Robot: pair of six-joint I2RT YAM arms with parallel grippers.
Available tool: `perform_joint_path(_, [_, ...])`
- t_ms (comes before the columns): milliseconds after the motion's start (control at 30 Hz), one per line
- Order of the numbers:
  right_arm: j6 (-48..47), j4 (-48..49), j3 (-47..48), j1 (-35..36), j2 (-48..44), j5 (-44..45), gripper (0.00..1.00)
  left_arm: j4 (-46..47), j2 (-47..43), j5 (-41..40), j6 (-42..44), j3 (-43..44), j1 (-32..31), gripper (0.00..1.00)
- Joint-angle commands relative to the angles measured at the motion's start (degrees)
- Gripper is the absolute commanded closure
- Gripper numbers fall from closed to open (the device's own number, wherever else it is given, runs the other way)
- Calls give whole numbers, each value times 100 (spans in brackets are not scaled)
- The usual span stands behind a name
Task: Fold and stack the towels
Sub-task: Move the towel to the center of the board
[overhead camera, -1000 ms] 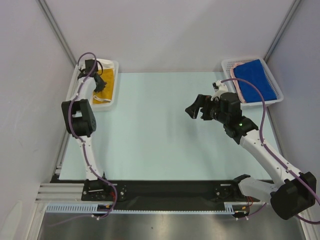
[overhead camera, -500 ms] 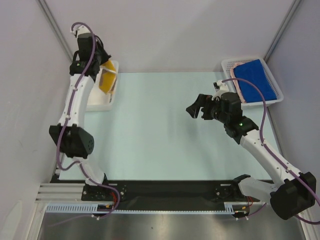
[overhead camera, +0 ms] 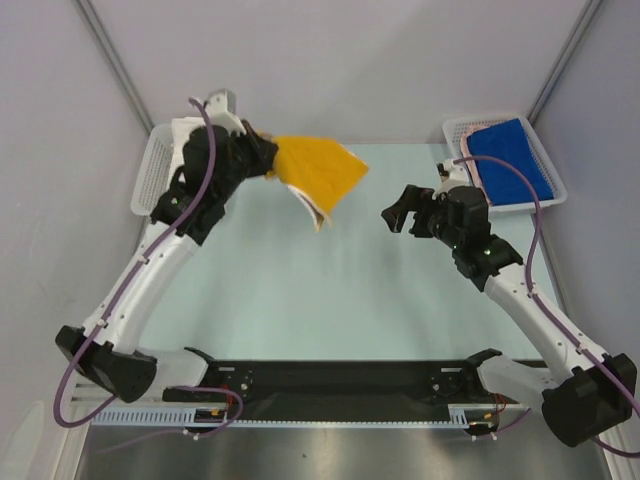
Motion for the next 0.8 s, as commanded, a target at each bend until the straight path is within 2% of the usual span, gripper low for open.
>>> perform_joint_path(0, [-65,45,-72,-27,-153,378,2,474,-138,350,-671,-1888,57,100])
perform_joint_path(33, [-65,54,-80,-18,-118,378,2,581,-225,472,-977,-2314,57,95])
perform_joint_path(67, [-91,63,-115,0,-74,343,2,747,-244,561,-1111,-2745,57,81])
perform_joint_path(100, [-109,80,-124,17,-39,334,2,1071,-252,596,-1251,-3515,66,77])
perform_joint_path(133, [-127,72,-133,96,118,352,2,1222,-226,675,-1461,-3827,66,68])
perform_joint_path(167, [-162,63,-125,149,224,378,3,1467,-200,737,-1490,-4257,75,53])
perform_joint_path(233, [-180,19,-107,342,591,780,5,1522,-165,755,-1473,-4445,84,53])
perform_joint_path(333, [-75,133,-177,387,1024,976,18,1549,-444,869,-1428,-4691,14,52])
perform_joint_path(367, [-57,177,-195,378,1312,993,26,1427,-533,817,-1411,-4787,-82,53])
perform_joint_path(433, [-22,230,-134,378,1551,1177,31,1303,-770,816,-1454,-4937,-206,53])
perform_joint_path(567, [5,519,-46,256,2026,1450,38,1346,-1149,808,-1805,-5429,-854,52])
perform_joint_path(767, [67,660,323,44,2940,1389,61,1469,-412,492,-2386,-5299,-2023,57])
